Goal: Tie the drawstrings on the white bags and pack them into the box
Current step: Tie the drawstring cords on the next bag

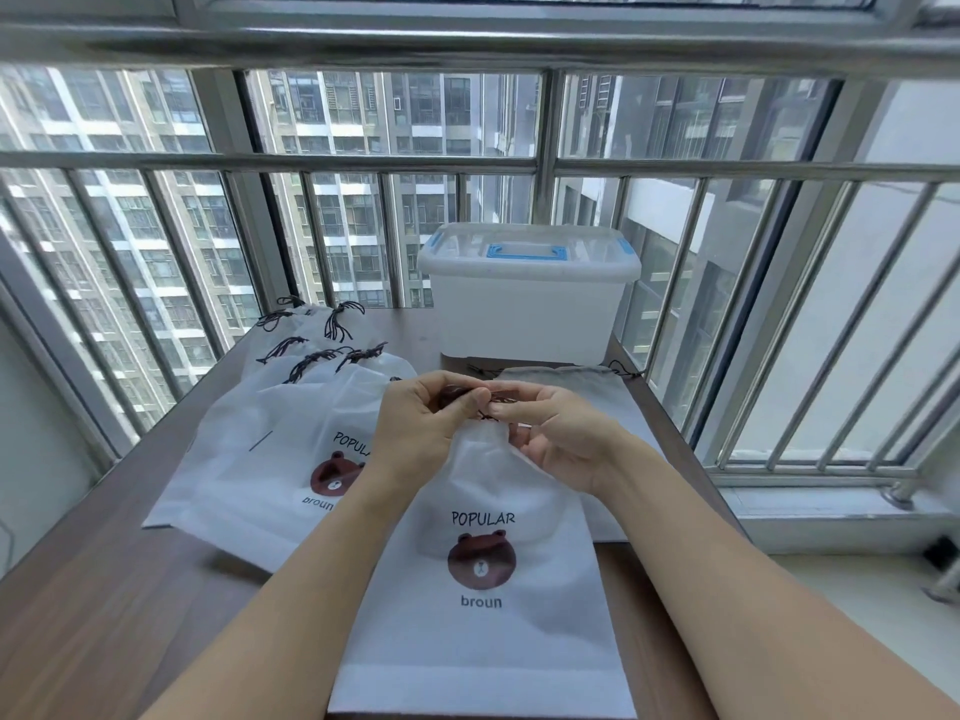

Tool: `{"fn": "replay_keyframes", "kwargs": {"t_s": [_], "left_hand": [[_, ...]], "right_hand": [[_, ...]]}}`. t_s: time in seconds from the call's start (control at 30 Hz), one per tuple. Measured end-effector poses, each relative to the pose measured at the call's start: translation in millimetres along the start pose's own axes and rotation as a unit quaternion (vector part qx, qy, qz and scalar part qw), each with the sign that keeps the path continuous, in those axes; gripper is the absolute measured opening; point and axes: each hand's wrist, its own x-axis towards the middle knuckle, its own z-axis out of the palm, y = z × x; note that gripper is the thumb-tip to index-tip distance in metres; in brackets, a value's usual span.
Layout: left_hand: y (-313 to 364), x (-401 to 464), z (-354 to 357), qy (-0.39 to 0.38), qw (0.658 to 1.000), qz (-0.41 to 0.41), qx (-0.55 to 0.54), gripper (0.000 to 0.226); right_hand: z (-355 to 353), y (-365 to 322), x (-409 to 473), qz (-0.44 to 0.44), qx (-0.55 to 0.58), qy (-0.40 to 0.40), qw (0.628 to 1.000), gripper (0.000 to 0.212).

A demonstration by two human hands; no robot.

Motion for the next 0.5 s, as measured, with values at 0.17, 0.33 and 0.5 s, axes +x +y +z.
{"fn": "replay_keyframes", "kwargs": {"t_s": [0.17, 0.33, 0.5], "left_hand": [[4, -2, 1, 0.002, 0.997, -0.033, -0.065, 0.007], [5, 0, 2, -0.009, 0.997, -0.051, -0.064, 0.005], [2, -1, 2, -0.032, 0.997, -0.065, -0.039, 0.010]], "right_hand": [[-7, -7, -3, 0.014, 0.037, -0.049, 0.998, 0.035], [-14, -13, -1, -0.049, -0.108, 0.048, 0.992, 0.013], [-14, -14, -3, -0.065, -0.194, 0.068, 0.976, 0.013]]}}
